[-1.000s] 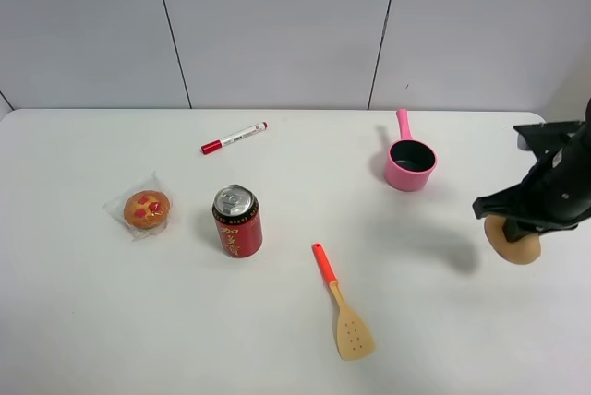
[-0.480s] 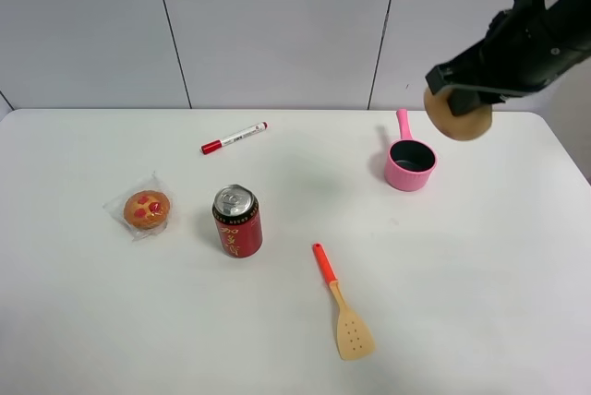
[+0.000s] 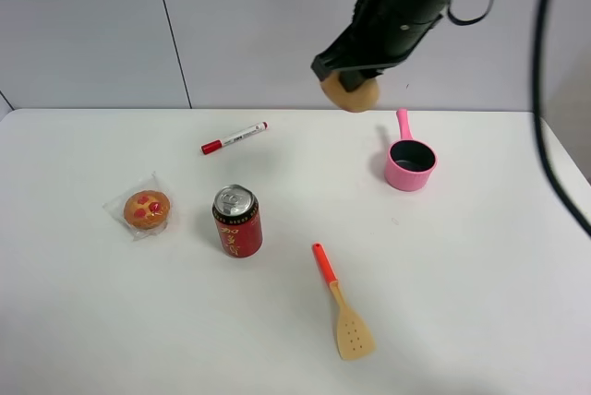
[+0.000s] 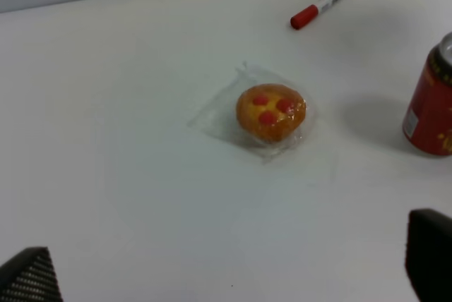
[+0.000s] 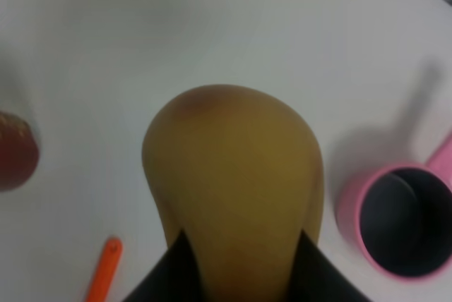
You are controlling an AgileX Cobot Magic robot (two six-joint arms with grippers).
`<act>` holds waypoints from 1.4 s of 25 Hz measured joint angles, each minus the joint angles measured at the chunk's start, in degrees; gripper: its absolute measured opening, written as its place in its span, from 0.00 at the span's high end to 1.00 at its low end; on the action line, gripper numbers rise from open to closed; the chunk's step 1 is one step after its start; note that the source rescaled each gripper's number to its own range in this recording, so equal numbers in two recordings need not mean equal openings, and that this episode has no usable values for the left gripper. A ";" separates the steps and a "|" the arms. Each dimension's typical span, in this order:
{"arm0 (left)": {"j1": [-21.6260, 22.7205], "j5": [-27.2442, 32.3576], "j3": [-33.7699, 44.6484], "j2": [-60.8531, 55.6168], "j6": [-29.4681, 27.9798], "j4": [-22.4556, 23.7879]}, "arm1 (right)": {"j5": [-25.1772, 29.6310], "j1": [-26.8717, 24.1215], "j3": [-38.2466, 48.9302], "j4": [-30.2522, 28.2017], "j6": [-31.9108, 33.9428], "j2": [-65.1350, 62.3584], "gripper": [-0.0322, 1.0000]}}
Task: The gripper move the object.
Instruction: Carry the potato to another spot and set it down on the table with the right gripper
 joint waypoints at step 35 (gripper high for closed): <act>0.00 0.00 0.00 0.00 0.00 0.05 | -7.09 7.54 -33.46 7.29 -11.70 45.84 0.97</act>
